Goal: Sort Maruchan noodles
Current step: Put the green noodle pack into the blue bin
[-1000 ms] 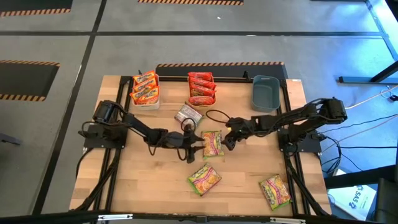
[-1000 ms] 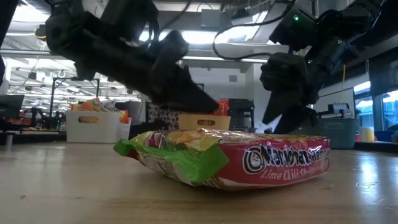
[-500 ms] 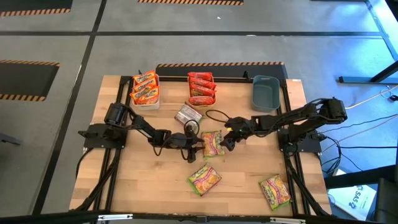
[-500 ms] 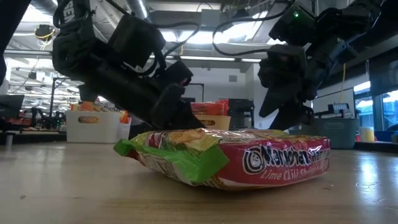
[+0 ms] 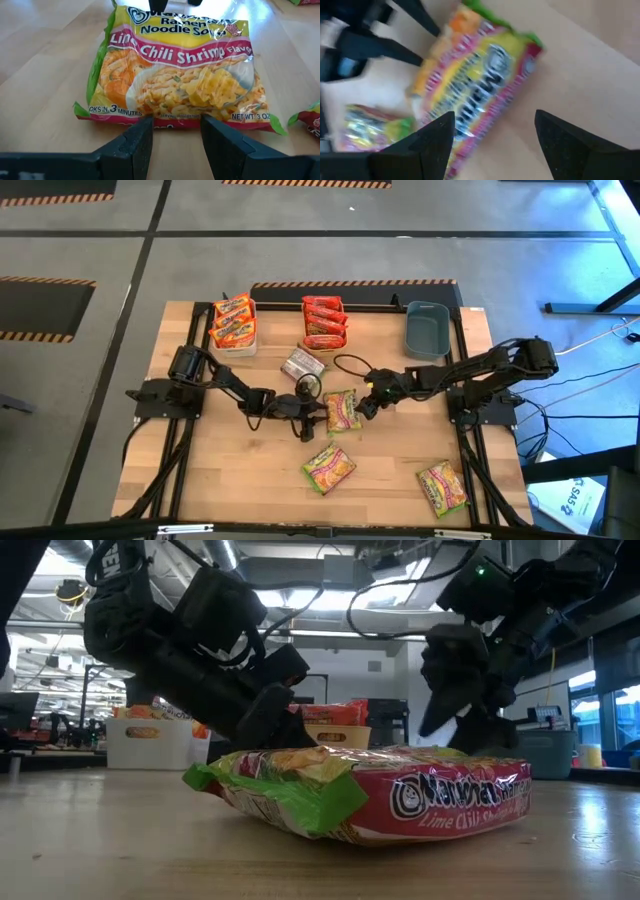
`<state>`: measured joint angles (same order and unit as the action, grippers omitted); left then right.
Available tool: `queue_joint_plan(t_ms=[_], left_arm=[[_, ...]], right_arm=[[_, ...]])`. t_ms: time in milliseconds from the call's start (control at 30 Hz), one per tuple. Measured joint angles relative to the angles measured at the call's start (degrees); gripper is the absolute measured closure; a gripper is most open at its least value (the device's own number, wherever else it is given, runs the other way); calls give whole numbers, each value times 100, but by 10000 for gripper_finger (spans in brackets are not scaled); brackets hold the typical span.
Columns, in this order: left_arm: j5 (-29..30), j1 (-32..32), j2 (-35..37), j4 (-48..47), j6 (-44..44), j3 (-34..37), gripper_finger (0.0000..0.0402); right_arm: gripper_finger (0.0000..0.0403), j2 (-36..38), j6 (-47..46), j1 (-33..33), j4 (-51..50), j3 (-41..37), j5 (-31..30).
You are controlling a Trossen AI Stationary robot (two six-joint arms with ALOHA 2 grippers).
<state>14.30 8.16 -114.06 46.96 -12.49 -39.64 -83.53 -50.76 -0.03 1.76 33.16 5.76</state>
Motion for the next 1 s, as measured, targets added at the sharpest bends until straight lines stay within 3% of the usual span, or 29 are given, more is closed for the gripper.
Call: queue_joint_plan(t_ms=[100,400,767,1000], left_arm=[[-2,0,0,-2,0,0,243],[-6,0,-2,-4,2,4,243],[-30,146,349,549,178,-3,243],[-71,44,-6,686,369,-205,243]], right_arm=[[141,0,-94,7,576,-161,132],[141,0,-445,7,1075,-557,50],[141,-2,-359,7,1070,-661,-81],[141,-4,-289,7,1250,-661,-81]])
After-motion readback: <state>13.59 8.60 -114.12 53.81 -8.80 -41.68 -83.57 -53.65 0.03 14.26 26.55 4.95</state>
